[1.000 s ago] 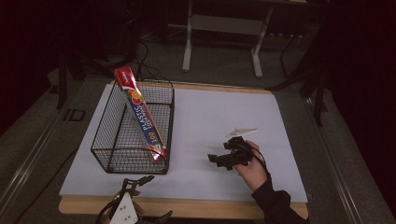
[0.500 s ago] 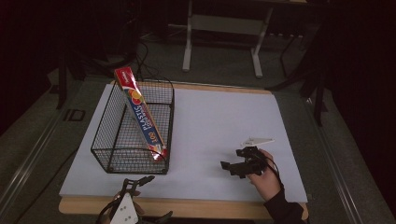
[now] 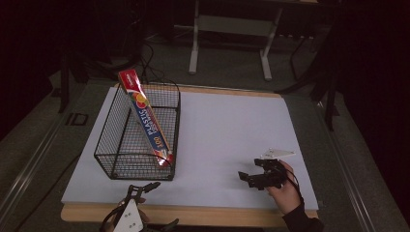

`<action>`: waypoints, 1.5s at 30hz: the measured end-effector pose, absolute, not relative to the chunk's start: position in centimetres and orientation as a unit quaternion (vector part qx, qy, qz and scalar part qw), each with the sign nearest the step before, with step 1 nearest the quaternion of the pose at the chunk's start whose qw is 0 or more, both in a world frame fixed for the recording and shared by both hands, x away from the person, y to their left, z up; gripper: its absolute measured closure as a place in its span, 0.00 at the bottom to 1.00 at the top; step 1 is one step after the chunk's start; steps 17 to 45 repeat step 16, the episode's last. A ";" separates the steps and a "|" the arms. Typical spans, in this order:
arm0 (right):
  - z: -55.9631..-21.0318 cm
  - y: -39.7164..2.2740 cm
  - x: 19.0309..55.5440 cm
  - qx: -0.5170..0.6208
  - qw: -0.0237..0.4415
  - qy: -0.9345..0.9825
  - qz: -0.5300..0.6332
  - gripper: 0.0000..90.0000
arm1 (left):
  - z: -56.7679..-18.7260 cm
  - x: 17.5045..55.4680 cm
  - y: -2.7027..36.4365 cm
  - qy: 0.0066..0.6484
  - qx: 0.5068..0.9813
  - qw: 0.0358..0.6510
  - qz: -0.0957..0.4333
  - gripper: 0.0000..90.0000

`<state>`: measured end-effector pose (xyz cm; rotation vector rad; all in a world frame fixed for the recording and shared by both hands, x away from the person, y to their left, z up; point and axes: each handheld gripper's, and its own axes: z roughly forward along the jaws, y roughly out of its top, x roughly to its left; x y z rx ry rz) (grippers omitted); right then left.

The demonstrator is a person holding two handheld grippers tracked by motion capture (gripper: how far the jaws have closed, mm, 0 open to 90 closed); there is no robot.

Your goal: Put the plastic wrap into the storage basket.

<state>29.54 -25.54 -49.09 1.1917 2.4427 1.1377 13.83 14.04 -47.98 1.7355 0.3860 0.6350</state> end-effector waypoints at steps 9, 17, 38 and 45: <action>-50.1 -24.9 29.8 0.393 0.093 0.835 0.372 0.15 | -48.0 13.9 14.1 0.168 0.743 0.587 0.273 0.00; -50.3 -24.5 29.6 0.387 0.088 0.841 0.367 0.15 | -48.0 13.8 14.1 0.165 0.745 0.585 0.274 0.00; -50.3 -24.5 29.6 0.387 0.088 0.841 0.367 0.15 | -48.0 13.8 14.1 0.165 0.745 0.585 0.274 0.00; -50.3 -24.5 29.6 0.387 0.088 0.841 0.367 0.15 | -48.0 13.8 14.1 0.165 0.745 0.585 0.274 0.00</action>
